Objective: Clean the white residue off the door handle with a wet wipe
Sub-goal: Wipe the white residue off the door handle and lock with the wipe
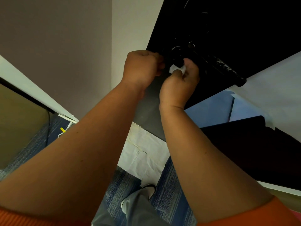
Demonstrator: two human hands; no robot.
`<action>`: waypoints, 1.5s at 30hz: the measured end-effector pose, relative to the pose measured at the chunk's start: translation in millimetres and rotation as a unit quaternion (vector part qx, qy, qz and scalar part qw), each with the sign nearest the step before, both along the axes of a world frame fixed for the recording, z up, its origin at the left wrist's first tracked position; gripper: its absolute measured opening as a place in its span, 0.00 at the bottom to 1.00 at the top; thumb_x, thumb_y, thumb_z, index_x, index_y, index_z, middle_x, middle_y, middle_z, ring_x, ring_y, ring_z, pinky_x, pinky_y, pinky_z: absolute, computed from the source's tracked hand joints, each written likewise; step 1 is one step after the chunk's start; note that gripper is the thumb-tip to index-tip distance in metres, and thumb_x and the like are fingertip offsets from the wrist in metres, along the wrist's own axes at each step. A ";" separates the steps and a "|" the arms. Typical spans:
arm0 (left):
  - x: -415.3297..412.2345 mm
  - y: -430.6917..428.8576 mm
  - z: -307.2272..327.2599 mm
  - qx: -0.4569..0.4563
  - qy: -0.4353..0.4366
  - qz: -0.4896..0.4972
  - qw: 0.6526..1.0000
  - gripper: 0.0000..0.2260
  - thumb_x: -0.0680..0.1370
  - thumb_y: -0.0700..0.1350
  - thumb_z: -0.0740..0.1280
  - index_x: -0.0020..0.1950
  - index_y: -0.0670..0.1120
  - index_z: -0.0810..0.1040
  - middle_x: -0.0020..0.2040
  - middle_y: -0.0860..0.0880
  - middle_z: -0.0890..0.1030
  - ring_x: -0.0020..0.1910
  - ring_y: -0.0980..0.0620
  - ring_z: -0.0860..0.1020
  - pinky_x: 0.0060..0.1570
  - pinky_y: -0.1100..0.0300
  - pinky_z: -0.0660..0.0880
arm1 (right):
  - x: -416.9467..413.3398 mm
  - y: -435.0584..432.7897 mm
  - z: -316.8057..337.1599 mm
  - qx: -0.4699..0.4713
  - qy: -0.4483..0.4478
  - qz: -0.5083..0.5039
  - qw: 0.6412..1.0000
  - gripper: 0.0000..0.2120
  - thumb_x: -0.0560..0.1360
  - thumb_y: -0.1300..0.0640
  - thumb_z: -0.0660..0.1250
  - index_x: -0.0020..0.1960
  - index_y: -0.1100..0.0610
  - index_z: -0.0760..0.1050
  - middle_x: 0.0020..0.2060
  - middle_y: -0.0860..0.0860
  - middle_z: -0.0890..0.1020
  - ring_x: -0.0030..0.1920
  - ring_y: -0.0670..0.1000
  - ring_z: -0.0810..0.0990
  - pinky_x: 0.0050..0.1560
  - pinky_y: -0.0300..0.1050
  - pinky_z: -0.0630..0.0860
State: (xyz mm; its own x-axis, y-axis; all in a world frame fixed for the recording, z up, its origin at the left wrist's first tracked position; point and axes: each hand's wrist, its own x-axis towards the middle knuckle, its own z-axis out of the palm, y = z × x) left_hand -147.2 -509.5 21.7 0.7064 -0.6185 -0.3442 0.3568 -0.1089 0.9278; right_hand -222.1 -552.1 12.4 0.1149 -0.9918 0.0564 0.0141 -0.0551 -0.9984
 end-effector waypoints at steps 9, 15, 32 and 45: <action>3.5 2.6 -11.0 0.021 0.002 0.005 1.000 0.11 0.76 0.40 0.69 0.52 0.33 0.84 0.48 0.36 0.86 0.43 0.43 0.84 0.42 0.55 0.76 | -3.4 -0.6 26.9 0.346 -0.411 -0.045 0.842 0.16 0.85 0.54 0.52 0.46 0.62 0.71 0.46 0.61 0.76 0.52 0.63 0.79 0.69 0.60 0.73; -8.3 -9.1 -10.4 0.038 0.014 -0.065 0.997 0.14 0.78 0.46 0.73 0.55 0.35 0.85 0.49 0.38 0.86 0.44 0.51 0.84 0.48 0.57 0.80 | -28.4 -10.4 8.5 0.348 -0.298 -0.033 0.888 0.20 0.85 0.52 0.52 0.55 0.66 0.76 0.54 0.61 0.81 0.53 0.57 0.81 0.65 0.54 0.76; -43.7 -37.8 -11.3 -0.075 0.150 0.255 0.952 0.03 0.77 0.40 0.74 0.44 0.44 0.84 0.37 0.49 0.86 0.40 0.52 0.86 0.46 0.58 0.83 | -35.7 -30.1 20.9 0.234 0.038 0.157 0.959 0.05 0.81 0.53 0.64 0.53 0.46 0.78 0.55 0.49 0.86 0.57 0.51 0.83 0.63 0.57 0.77; -43.5 -41.0 1.9 -0.092 0.131 0.197 0.967 0.08 0.81 0.44 0.69 0.53 0.42 0.87 0.42 0.49 0.87 0.44 0.52 0.85 0.51 0.55 0.83 | -38.0 -34.1 16.4 0.191 0.063 0.188 0.961 0.11 0.78 0.52 0.69 0.59 0.54 0.82 0.52 0.52 0.87 0.53 0.53 0.86 0.59 0.59 0.80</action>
State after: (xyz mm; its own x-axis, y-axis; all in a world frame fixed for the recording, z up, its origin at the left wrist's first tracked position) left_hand -190.6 -550.5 23.6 0.8027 -0.3866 -0.4540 0.5632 0.2413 0.7903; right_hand -260.1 -586.2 28.9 0.4506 -0.8246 -0.3421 -0.1602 0.3023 -0.9396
